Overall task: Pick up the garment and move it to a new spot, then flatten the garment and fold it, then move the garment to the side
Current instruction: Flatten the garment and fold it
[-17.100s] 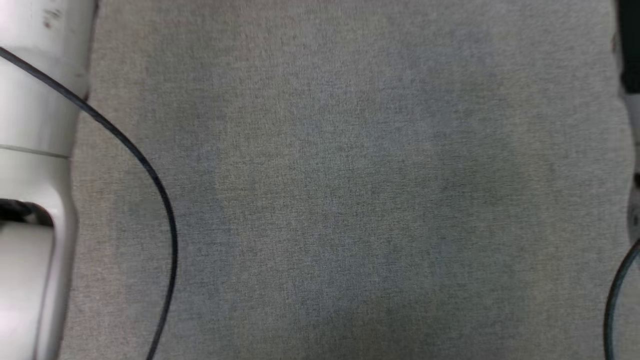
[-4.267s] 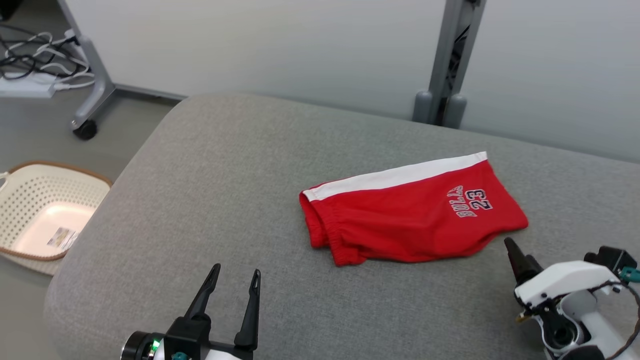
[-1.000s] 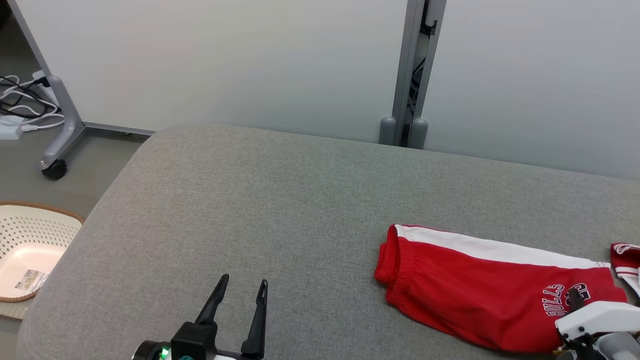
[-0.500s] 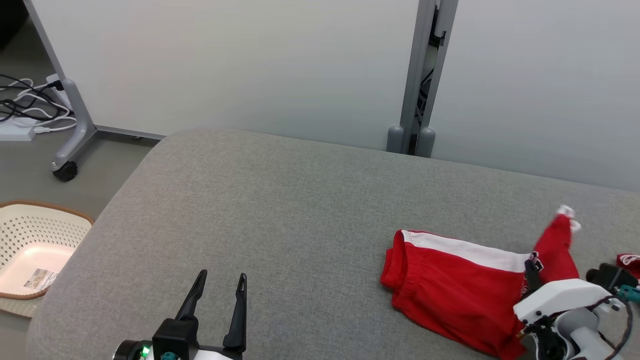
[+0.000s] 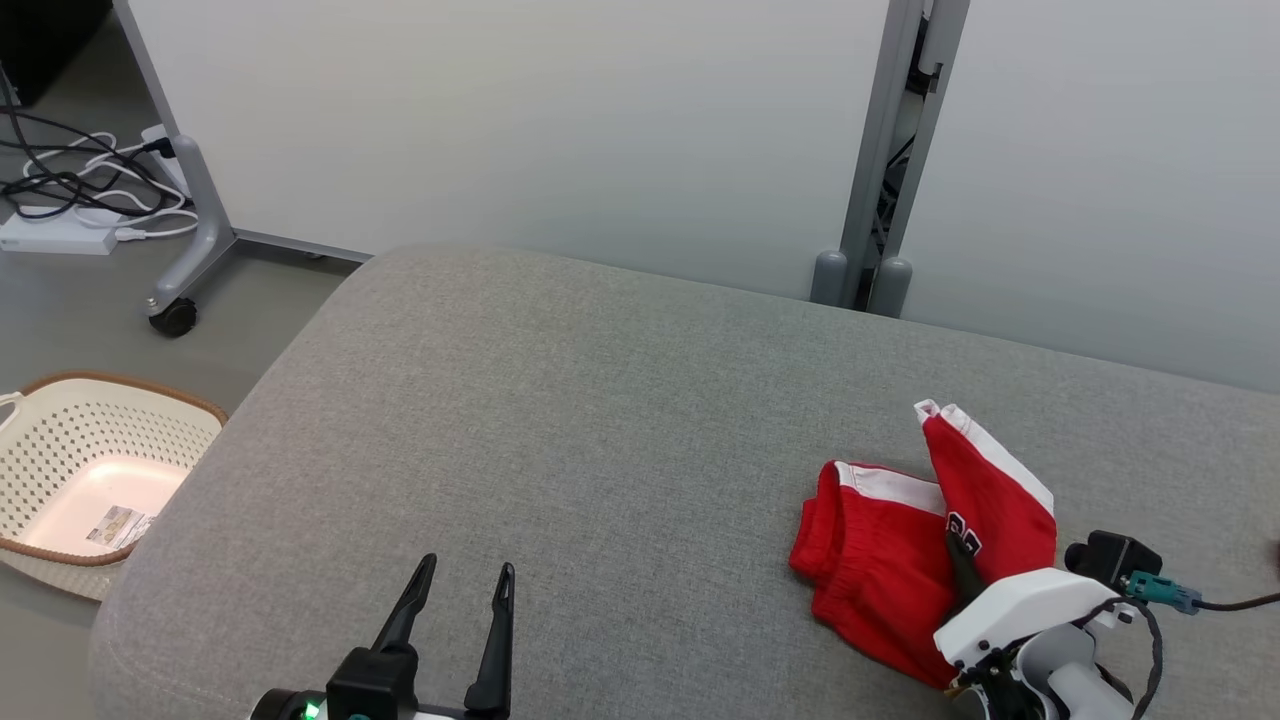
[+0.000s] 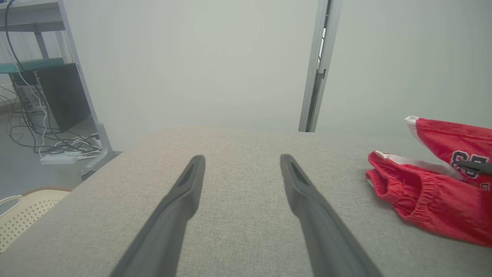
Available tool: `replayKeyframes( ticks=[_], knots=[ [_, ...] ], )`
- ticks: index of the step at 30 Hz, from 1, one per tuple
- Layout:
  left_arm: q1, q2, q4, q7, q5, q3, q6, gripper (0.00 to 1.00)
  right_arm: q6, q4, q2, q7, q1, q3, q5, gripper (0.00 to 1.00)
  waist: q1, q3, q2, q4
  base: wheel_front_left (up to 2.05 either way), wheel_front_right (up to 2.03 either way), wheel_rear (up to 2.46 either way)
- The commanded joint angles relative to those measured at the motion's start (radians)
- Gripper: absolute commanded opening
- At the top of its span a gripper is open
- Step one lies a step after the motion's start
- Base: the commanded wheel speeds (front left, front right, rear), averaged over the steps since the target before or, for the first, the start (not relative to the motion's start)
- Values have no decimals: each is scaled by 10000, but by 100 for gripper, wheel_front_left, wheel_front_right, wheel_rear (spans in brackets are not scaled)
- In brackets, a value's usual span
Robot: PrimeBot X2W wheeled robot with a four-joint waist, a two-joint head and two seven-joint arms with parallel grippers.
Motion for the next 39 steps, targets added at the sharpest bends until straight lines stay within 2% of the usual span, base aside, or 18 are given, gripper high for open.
replayKeyframes(
  ticks=[1,16,17,18,31,39],
  knots=[
    [16,45,23,-28,-19,-24,-18,100,-1,19,37,34,-37,89,81,0,0,50,0,83,0,0,0],
    [-88,45,116,-28,-57,-239,-24,100,-1,118,289,122,-86,1408,472,0,0,244,0,710,0,0,0],
    [-115,45,115,-28,-66,-261,-30,100,-1,227,287,93,-118,1452,471,32,0,264,0,752,0,0,0],
    [-141,45,113,-28,-72,-271,-33,100,-1,343,281,43,-172,1446,525,100,0,281,0,786,0,0,0],
    [-51,45,164,-28,-78,-221,40,100,-1,-239,286,-29,-314,2363,1492,100,0,200,0,883,0,0,0],
    [-59,45,167,-28,-120,-286,53,100,-1,-573,284,-37,-319,3566,2064,100,0,180,0,914,0,0,0]
  ],
)
